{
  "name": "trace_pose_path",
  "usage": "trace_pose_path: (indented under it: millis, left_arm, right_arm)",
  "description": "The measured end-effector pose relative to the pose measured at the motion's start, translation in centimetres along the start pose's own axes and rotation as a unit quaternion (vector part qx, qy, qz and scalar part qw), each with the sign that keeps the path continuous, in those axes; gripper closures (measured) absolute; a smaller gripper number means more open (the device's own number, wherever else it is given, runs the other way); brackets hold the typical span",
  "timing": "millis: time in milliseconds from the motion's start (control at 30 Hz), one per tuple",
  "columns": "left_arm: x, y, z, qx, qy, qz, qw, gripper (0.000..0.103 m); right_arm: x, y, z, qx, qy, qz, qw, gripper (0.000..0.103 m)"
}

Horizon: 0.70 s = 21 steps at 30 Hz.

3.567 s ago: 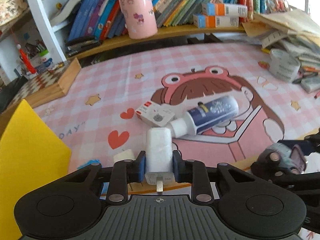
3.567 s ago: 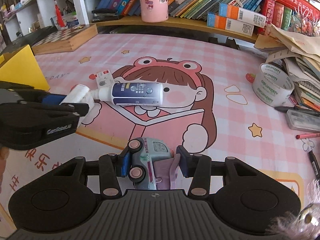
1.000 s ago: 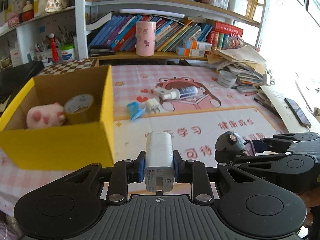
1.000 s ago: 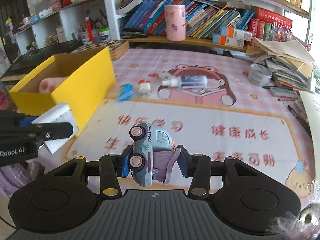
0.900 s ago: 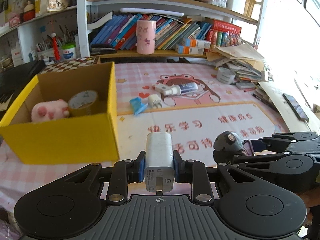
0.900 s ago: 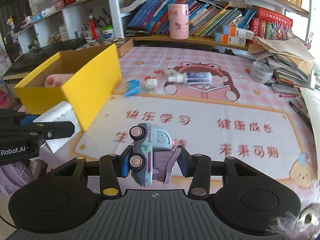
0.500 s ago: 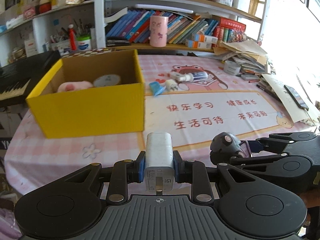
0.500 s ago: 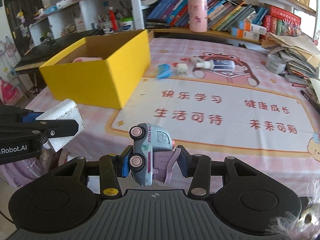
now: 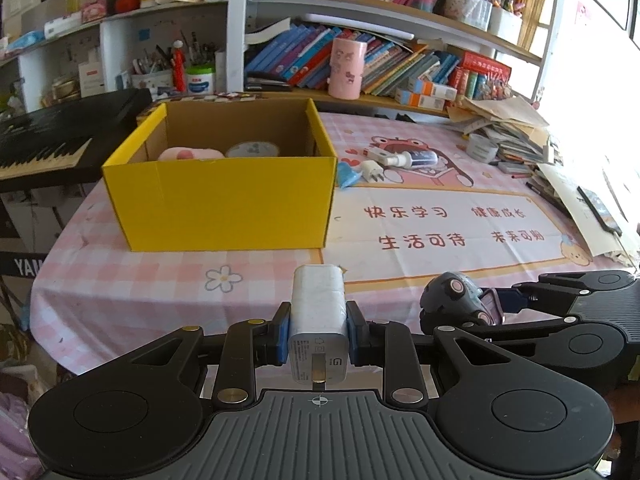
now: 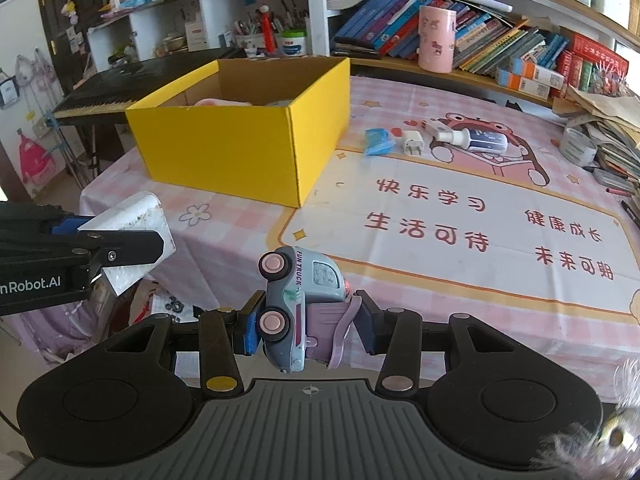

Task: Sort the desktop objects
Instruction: 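Lift and carry the charger and toy truck with both tools over the yellow box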

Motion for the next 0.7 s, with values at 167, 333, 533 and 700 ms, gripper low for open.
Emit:
trace_pose_path:
  millis: [167, 333, 533, 700]
  left_arm:
    - [0.8, -0.1, -0.6, -0.007, 0.009, -0.010, 0.9999, 0.078]
    - [1.6, -0.1, -1.1, -0.013, 0.018, -0.020, 0.9996, 0.078]
    - [2.6, -0.1, -1.8, -0.020, 0.027, -0.031, 0.9989, 0.078]
    - [3.4, 0.4, -2.6, -0.033, 0.040, -0.039, 0.9979, 0.078]
  right_arm:
    - [1.1, 0.2, 0.1, -0.002, 0.008, -0.016, 1.000, 0.060]
    - [2.1, 0.5, 0.4, -0.002, 0.017, -0.030, 0.999, 0.060]
    - [3.0, 0.7, 0.5, -0.002, 0.027, -0.042, 0.999, 0.060]
    - [4.0, 1.1, 0.6, -0.002, 0.038, -0.057, 0.998, 0.060]
Point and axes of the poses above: each gripper's, at about its wrist camera, not at the fingertips, and z roughly the way its jaws point, x to its left, y to its top, the point moved 7 cm from there along z, roughly the way its jaws point
